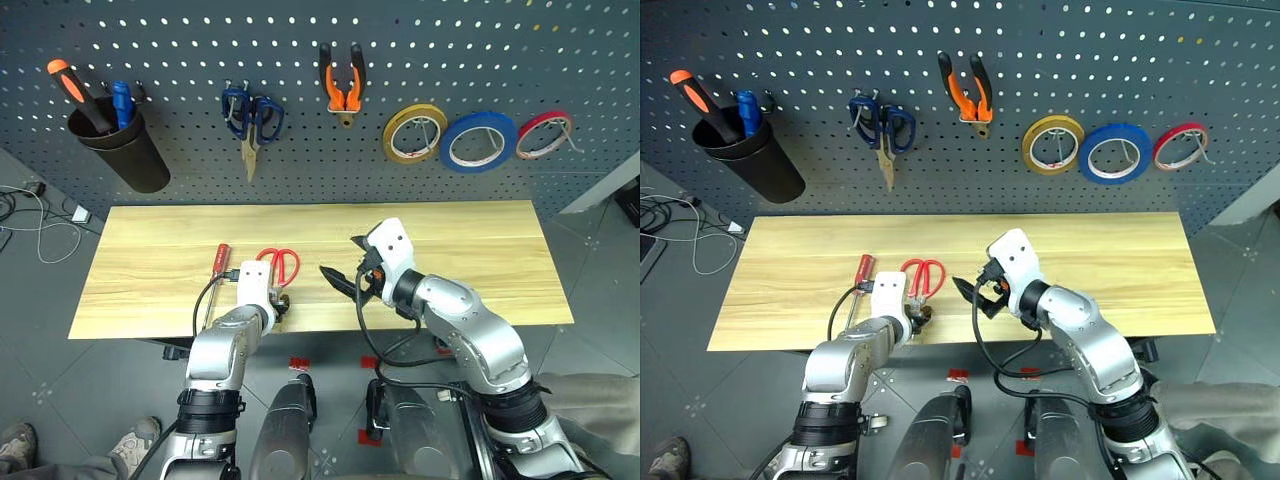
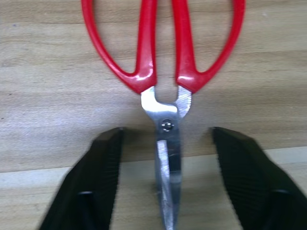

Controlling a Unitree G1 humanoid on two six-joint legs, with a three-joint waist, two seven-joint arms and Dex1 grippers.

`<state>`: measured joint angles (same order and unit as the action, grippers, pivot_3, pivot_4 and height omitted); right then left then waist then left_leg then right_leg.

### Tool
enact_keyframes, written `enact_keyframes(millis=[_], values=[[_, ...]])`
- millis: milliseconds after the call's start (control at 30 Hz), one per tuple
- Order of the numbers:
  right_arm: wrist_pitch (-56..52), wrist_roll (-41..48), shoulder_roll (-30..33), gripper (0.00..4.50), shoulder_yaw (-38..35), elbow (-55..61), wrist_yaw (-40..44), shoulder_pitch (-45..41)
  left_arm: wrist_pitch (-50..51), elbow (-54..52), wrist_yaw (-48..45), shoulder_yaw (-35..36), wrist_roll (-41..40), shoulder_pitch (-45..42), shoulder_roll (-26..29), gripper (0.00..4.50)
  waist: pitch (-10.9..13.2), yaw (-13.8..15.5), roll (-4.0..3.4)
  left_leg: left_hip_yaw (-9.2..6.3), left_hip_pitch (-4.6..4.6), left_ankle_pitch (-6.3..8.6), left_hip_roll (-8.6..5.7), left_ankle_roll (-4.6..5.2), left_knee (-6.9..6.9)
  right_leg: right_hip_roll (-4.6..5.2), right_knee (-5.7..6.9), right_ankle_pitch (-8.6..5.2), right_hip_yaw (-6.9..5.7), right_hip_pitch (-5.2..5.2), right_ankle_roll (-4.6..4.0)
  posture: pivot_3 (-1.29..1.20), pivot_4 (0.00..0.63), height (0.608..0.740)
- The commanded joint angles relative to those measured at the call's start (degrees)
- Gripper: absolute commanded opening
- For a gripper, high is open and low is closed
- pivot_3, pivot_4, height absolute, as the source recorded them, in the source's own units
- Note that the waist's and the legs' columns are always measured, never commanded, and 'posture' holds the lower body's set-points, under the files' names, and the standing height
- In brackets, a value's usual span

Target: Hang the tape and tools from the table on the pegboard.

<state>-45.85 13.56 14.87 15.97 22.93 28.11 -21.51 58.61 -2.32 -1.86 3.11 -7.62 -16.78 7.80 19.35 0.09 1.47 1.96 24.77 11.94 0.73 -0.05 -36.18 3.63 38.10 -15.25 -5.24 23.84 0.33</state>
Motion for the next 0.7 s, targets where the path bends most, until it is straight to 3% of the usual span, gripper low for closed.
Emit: enact_keyframes(millis=[33, 200, 467, 700], values=[[-3.7, 3.8, 4.8, 4.5, 1.1, 5.3, 5.9, -0.3, 2.9, 4.6, -1.0, -0.6, -0.5, 1.2, -0.9, 1.76, 0.0, 0.0, -0.01, -0.01, -0.01, 0.0, -0.02, 0.01, -0.01, 0.01, -0.01, 0.0, -0.02, -0.03, 0.0, -0.06, 0.346, 0.74], [-6.0, 5.5, 11.5, 4.5, 2.1, 5.7, 10.4, -0.1, 2.1, 6.9, -2.0, -0.1, -0.3, -1.2, 0.1, 0.29, 0.0, 0.0, -0.04, -0.11, -0.09, 0.01, -0.05, 0.02, -0.02, 0.04, -0.04, -0.01, -0.13, -0.2, 0.01, -0.07, 0.339, 0.74], [-6.1, 6.2, 15.1, 4.5, 1.5, 4.9, 12.5, -0.9, -1.0, 5.6, -4.7, -0.9, 0.2, -1.1, 2.4, 0.29, -0.1, -0.1, -0.06, -0.13, -0.17, 0.01, -0.05, 0.02, -0.1, 0.03, -0.04, 0.0, -0.17, -0.32, 0.03, -0.07, 0.32, 0.74], [-6.2, 7.3, 17.4, 4.5, -1.3, 9.0, 12.2, 1.1, -11.8, -5.8, -7.9, -2.0, 2.1, 7.5, 9.0, 0.29, 0.0, -0.3, -0.02, -0.08, -0.08, -0.06, 0.0, -0.13, -0.09, 0.04, -0.11, 0.01, -0.13, -0.23, 0.02, -0.07, 0.312, 0.74]])
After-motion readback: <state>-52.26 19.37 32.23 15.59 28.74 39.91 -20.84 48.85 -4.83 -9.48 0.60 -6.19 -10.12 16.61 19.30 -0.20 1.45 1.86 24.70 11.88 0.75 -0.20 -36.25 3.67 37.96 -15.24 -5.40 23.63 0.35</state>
